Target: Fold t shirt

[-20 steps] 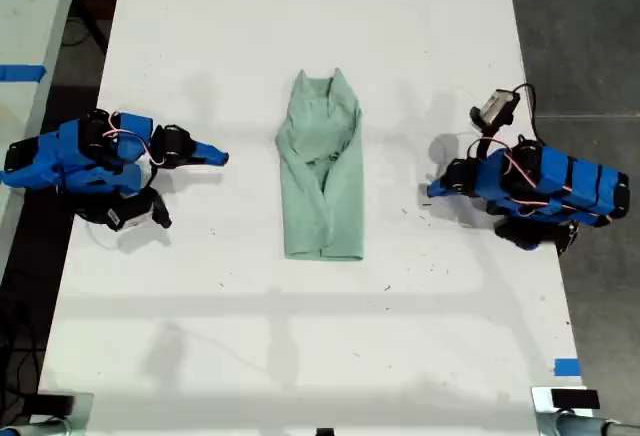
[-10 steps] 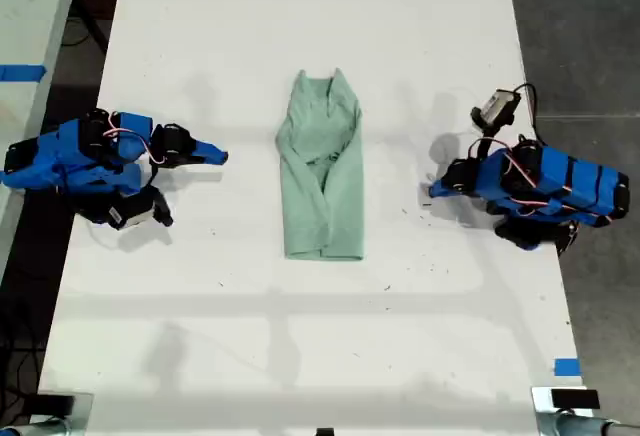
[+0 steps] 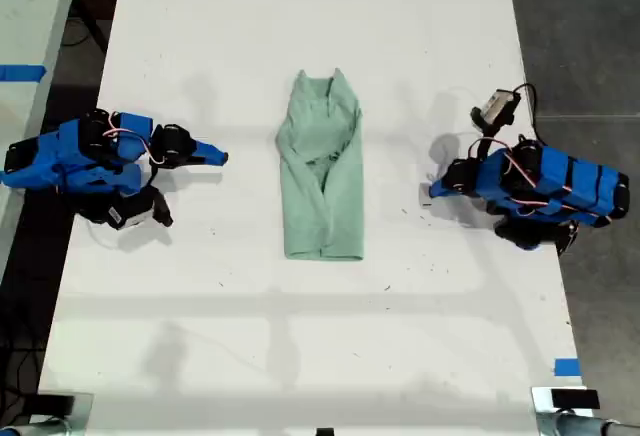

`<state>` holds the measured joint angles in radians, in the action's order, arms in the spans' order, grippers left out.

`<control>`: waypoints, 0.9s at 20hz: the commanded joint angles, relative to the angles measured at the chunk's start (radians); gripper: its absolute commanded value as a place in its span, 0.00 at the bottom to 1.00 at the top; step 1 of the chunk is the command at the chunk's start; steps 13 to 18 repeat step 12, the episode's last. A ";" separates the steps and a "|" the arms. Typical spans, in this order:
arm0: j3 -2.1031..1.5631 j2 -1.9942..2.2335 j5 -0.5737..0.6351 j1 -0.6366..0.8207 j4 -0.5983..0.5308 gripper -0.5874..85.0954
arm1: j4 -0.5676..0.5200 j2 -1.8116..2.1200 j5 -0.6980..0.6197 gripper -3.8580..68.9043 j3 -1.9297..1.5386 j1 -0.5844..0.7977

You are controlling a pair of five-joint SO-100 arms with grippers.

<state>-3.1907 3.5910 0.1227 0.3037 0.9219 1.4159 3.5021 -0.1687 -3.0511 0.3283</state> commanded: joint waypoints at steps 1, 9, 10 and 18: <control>-0.011 0.008 -0.015 0.005 0.008 0.00 | -0.006 0.009 0.003 0.04 -0.002 -0.008; -0.011 0.008 -0.014 0.017 0.008 0.00 | -0.009 0.009 0.009 0.04 -0.003 0.002; -0.011 0.008 -0.015 0.014 0.009 0.00 | -0.009 0.009 0.011 0.04 -0.003 0.002; -0.011 0.008 -0.015 0.014 0.009 0.00 | -0.009 0.009 0.012 0.04 -0.003 0.003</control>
